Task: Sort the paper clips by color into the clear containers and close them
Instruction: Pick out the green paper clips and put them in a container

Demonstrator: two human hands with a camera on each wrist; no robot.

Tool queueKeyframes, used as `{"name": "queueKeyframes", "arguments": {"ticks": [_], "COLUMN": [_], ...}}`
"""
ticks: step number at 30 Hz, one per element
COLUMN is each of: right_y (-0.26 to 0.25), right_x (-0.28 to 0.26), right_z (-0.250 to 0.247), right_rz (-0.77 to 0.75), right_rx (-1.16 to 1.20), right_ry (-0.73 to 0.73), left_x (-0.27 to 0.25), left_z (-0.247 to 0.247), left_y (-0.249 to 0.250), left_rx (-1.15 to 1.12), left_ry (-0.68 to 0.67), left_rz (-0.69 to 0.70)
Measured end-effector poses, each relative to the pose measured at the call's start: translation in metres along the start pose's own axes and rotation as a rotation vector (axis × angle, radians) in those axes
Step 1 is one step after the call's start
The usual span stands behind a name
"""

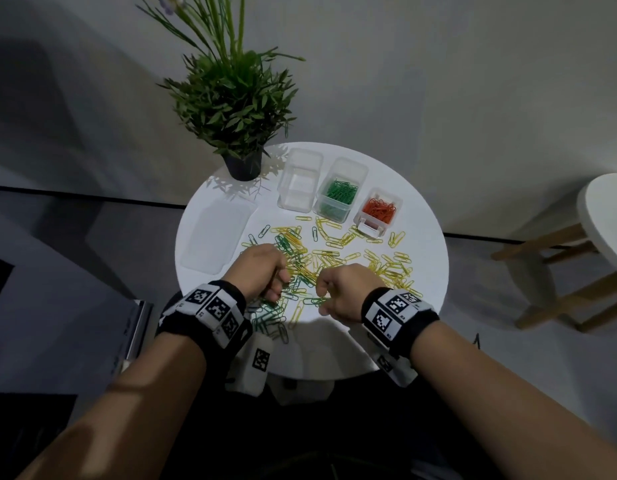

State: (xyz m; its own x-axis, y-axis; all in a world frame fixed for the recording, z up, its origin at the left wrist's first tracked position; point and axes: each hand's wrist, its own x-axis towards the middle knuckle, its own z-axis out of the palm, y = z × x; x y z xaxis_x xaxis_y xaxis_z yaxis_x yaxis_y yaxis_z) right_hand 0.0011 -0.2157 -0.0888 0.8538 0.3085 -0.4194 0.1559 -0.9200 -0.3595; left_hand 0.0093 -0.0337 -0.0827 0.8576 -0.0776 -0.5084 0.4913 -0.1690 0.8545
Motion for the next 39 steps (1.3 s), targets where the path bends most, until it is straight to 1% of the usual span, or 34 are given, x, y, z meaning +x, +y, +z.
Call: {"name": "queueKeyframes", "arguments": {"ticks": [1,3,6,9,13,18,22,24,26,28,30,32,34,35,37,39], "right_y": [-0.001,-0.002,-0.004,0.001,0.012,0.028,0.040,0.045,0.047,0.049,0.054,0.058,0.057,0.054,0.049,0.043], "right_x": [0.001,0.003,0.003,0.003,0.001,0.000,-0.003,-0.003,-0.004,-0.006,-0.006,-0.003,0.002,0.004,0.009,0.014], "right_z": [-0.001,-0.002,-0.006,-0.010,-0.015,-0.019,-0.020,-0.022,-0.027,-0.029,-0.027,-0.024,-0.022,-0.022,-0.020,-0.018], "right_rz": [0.007,0.001,-0.037,-0.009,0.094,0.198,0.283,0.321,0.378,0.449,0.443,0.409,0.375,0.363,0.369,0.374], "right_rx": [0.020,0.036,0.001,0.045,0.312,0.489,0.763,0.911,0.995,1.045,1.201,1.360,1.472,1.506,1.539,1.530], "right_ry": [-0.005,-0.012,-0.008,0.028,0.129,0.212,0.241,0.229,0.209,0.187,0.098,-0.031,-0.163,-0.201,-0.218,-0.215], "left_x": [-0.003,-0.004,-0.009,-0.014,-0.015,-0.008,-0.006,-0.005,-0.003,-0.001,0.000,0.000,-0.004,-0.006,-0.009,-0.009], "left_z": [-0.002,-0.007,-0.012,-0.012,0.009,0.036,0.046,0.049,0.048,0.044,0.039,0.033,0.028,0.025,0.017,0.009], "left_y": [-0.002,-0.006,-0.014,-0.020,-0.011,-0.003,0.003,0.005,0.006,0.004,0.001,0.000,0.004,0.006,0.007,0.006], "left_rx": [0.000,0.091,0.367,0.566,0.875,1.182,1.341,1.375,1.350,1.238,1.016,0.759,0.531,0.442,0.290,0.117], "left_ry": [-0.003,0.004,0.076,0.093,0.042,-0.020,-0.028,-0.044,-0.070,-0.100,-0.115,-0.119,-0.100,-0.083,-0.055,-0.063], "left_rz": [-0.012,0.010,0.136,0.208,0.288,0.382,0.430,0.445,0.424,0.356,0.272,0.203,0.154,0.139,0.111,0.083]}}
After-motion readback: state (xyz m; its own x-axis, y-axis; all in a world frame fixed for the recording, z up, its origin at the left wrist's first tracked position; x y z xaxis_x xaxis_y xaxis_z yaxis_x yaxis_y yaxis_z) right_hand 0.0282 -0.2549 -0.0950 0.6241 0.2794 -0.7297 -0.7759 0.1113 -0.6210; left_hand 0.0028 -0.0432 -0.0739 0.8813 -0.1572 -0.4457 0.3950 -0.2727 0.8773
